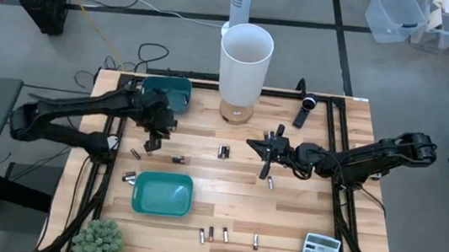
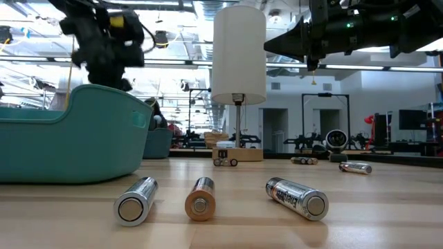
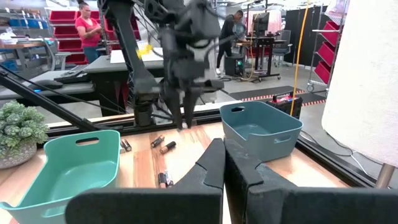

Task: Sort batteries
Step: Put the silver battery into the green bin

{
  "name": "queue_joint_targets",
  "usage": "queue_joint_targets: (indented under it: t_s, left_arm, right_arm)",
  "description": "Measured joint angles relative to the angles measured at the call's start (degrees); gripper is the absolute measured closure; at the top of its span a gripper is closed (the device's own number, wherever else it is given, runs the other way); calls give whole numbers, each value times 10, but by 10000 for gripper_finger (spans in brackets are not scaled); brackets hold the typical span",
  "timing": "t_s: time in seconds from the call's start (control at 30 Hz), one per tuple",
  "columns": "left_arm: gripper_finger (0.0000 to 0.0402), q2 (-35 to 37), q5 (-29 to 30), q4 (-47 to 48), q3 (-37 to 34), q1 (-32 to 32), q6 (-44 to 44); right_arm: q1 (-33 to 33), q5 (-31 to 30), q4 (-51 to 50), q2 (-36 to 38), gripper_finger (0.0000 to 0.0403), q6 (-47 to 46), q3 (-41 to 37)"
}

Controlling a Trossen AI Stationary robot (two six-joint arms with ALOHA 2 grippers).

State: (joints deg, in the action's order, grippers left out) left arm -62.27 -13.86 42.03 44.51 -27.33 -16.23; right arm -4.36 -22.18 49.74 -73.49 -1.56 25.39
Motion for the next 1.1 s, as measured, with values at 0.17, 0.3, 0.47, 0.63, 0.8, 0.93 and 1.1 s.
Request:
queue_joint_targets:
  t_s: [0.17, 0.3, 0.47, 0.63, 0.8, 0.93, 1.1]
  left_arm:
    - [350, 42, -78, -23, 0, 19, 4]
    - [350, 58, -119, -25, 0, 58, 17]
    - [350, 66, -129, -33, 0, 139, 45]
    - [350, 66, -130, -74, 0, 231, 74]
    - [350, 64, -130, -123, 0, 305, 112]
    - [350, 59, -117, -131, 0, 340, 139]
    - [343, 45, -70, -113, 0, 369, 171]
  right_arm:
    - [0, 0, 0, 0, 382, 0, 0]
    - [0, 0, 0, 0, 382, 0, 0]
    - [0, 0, 0, 0, 382, 0, 0]
    - [0, 0, 0, 0, 382, 0, 0]
    - [0, 0, 0, 0, 382, 0, 0]
    - [0, 0, 0, 0, 382, 0, 0]
    - [-6, 0, 0, 0, 382, 0, 0]
